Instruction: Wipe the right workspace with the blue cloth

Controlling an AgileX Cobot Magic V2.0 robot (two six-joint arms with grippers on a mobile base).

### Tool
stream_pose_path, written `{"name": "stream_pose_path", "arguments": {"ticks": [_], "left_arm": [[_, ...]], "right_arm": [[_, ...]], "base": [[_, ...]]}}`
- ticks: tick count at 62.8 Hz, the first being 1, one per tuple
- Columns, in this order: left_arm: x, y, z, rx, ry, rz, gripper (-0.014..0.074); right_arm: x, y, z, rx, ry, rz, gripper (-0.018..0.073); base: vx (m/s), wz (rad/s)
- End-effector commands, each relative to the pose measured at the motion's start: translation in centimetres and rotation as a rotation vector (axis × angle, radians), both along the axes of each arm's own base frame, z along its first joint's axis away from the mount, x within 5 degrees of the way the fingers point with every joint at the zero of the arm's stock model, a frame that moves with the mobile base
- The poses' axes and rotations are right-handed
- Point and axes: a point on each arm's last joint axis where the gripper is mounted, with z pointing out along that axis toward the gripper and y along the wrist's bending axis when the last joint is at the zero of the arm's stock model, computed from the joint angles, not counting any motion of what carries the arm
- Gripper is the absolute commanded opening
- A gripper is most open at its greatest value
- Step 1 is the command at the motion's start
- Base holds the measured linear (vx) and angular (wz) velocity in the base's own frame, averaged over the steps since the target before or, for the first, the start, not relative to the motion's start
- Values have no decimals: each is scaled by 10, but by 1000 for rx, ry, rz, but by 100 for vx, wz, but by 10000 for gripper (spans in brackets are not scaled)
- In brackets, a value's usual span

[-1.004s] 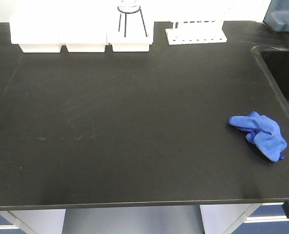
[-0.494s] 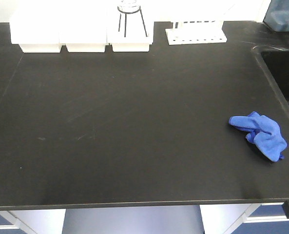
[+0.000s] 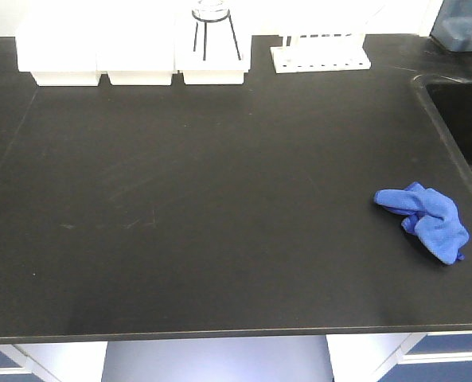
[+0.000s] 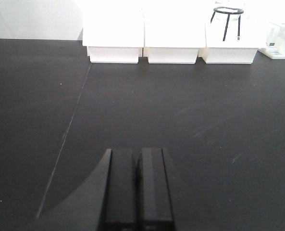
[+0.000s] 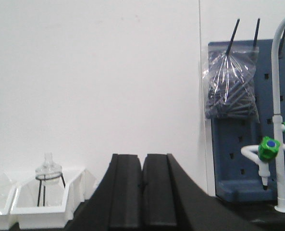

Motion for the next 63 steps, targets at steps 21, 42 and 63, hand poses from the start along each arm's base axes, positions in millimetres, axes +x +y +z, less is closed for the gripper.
{"name": "stream_pose_path", "arguments": {"ticks": [21, 42, 63], "left_arm": [[1, -1, -2, -9, -64, -17, -6], [1, -1, -2, -9, -64, -17, -6], [1, -1, -2, -9, -64, -17, -6]], "right_arm": [[52, 6, 107, -133, 664, 44, -8], [92, 7, 91, -163, 953, 60, 31], [99, 0, 78, -254, 1089, 12, 473]], "base": [[0, 0], [0, 0], [0, 0]]}}
